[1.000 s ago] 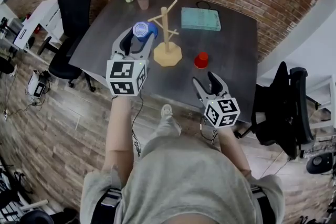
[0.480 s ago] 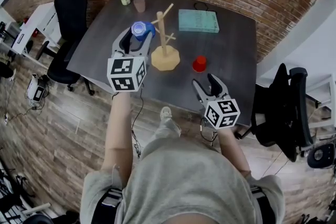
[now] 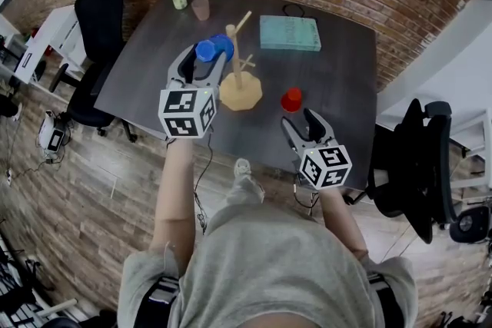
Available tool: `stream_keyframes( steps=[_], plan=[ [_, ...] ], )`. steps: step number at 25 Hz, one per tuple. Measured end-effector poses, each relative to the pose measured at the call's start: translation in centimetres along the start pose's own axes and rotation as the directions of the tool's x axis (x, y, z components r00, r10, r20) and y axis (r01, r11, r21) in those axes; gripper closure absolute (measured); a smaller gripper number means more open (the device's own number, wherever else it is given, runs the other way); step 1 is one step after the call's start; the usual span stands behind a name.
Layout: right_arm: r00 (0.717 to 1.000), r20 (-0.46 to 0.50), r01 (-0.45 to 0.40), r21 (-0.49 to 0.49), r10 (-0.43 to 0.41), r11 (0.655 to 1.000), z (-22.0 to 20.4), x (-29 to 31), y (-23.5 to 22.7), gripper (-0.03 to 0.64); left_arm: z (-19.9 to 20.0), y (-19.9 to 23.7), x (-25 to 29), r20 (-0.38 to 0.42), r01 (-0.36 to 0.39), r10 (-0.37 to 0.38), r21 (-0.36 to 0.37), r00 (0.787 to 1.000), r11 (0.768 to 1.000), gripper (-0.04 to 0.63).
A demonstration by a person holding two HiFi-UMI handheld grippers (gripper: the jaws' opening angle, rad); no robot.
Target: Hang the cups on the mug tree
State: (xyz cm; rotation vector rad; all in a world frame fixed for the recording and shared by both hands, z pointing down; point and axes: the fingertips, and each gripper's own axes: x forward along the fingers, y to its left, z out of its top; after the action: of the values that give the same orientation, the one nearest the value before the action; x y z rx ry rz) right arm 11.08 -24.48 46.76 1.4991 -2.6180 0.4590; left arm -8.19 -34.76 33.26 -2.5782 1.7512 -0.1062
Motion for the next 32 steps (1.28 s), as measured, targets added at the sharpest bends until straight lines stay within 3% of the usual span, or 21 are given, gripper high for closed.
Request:
stream_keyframes(
  steps=[8,16,25,32],
  plan=[
    [1.000,-0.022,0.001,0.008,-0.001,1.000,0.1,1.6,-1.2,0.345,-0.8,-0.2,0.6,0.005,0.029,-0.028,-0.072,1.000,0.997,0.333],
    [0.999,-0.033,0.014,0.010,-0.014,1.000,0.5,3.6,-2.5,0.345,-1.8,-0.2,-0.5,-0.004,0.018,-0.018,-0.078,1.000,0.997,0.318],
    [0.993,-0.083,0.078,-0.033,-0.081,0.996,-1.2,6.6,-5.1,0.345,-7.1,1.3,-0.2,-0.077,-0.041,0.032,-0.119,0.996,0.992,0.318],
    [0.971,-0.172,0.146,-0.111,-0.164,0.983,-4.4,8.7,-8.8,0.345,-11.8,1.1,0.1,-0.144,-0.057,0.035,-0.155,0.989,0.986,0.319]
  ],
)
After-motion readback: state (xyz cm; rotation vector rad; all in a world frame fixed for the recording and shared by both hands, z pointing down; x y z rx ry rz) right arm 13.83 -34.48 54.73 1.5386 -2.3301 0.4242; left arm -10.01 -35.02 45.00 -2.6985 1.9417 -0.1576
